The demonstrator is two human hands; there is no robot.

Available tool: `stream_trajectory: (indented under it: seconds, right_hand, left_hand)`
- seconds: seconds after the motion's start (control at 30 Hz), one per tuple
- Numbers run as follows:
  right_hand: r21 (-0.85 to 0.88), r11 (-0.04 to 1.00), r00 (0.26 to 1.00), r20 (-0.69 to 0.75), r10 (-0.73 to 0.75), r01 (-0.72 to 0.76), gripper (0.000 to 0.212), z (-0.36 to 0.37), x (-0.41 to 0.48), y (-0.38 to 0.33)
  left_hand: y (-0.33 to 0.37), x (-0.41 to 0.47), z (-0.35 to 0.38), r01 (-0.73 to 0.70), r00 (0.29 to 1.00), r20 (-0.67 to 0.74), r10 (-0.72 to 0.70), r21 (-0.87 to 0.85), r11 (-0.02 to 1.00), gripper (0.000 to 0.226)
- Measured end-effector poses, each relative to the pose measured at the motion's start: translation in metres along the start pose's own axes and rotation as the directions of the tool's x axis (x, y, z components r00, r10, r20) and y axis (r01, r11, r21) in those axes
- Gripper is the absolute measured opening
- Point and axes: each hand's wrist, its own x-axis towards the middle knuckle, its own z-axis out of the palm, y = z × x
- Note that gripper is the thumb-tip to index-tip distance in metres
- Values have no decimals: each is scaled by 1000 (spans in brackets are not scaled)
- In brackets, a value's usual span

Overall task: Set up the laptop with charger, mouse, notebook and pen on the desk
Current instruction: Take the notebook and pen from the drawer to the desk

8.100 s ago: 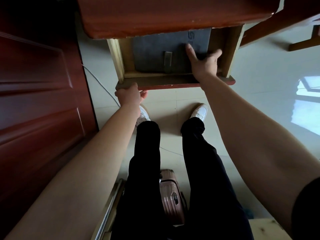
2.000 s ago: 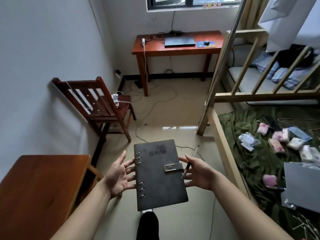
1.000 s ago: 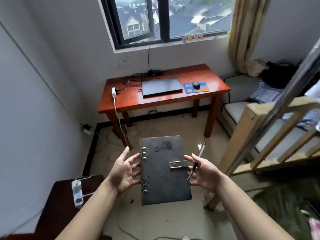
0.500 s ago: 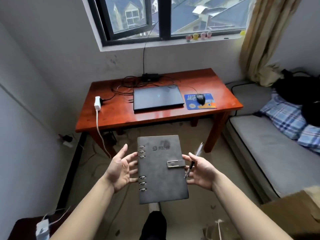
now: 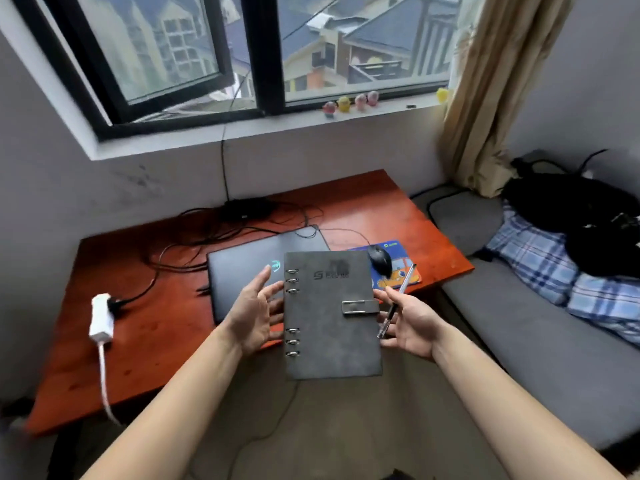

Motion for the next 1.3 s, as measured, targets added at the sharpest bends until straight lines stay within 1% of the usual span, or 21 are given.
stream_trajectory:
  seconds: [0.03, 0.1, 0.2, 0.3, 0.43, 0.53, 0.63, 0.73, 0.77, 0.87, 0.97, 1.07, 1.2, 1.3]
  right_hand:
    - [22, 1000, 1000, -15, -21, 21, 40, -7, 16, -20]
    - [31, 999, 998, -45, -33, 34, 39, -14, 31, -41]
    - [9, 998, 995, -80, -53, 54, 39, -35, 69, -81]
    - [-29, 996, 987, -128, -93, 90, 37, -53, 112, -123]
    - [-84, 991, 977, -180, -115, 101, 35, -82, 183, -190]
    - [-142, 989, 971, -226, -71, 39, 34, -115, 256, -253]
    - [-235, 972, 960, -273, -60, -7, 33, -138, 307, -301]
    - [-301, 950, 949, -316, -15, -86, 40, -162, 366, -348]
    - [-316, 943, 945, -327, -1, -108, 42, -168, 380, -357]
    - [-337, 929, 942, -335, 32, -151, 36, -184, 420, -373]
    - [-349, 915, 939, -334, 81, -203, 48, -198, 449, -375]
    - [-328, 911, 940, -308, 145, -248, 46, -212, 463, -375]
    - [-246, 933, 941, -276, 195, -265, 42, -226, 465, -377]
    - [-238, 937, 932, -319, 172, -255, 44, -231, 462, -379]
  left_hand:
    - [22, 28, 7, 10, 1000, 27, -10, 17, 1000, 71]
    - [42, 55, 14, 35, 999, 35, -36, 13, 999, 72]
    - [77, 109, 32, 61, 996, 58, -63, 44, 997, 74]
    - [106, 169, 51, 54, 996, 63, -57, 37, 998, 75]
    - [144, 257, 77, 48, 999, 5, -48, 6, 999, 73]
    - [173, 340, 105, 92, 992, -79, -95, -36, 995, 68]
    - [188, 401, 123, 135, 984, -105, -142, -70, 988, 62]
    - [200, 471, 141, 181, 969, -149, -198, -123, 976, 64]
    - [200, 487, 145, 185, 964, -163, -208, -148, 972, 64]
    - [198, 525, 157, 208, 946, -203, -254, -224, 952, 63]
    - [195, 551, 158, 230, 926, -239, -294, -262, 937, 67]
    - [191, 565, 153, 251, 913, -247, -326, -289, 924, 70]
    - [186, 570, 147, 276, 894, -287, -344, -252, 927, 73]
    - [182, 567, 140, 276, 891, -308, -333, -216, 937, 79]
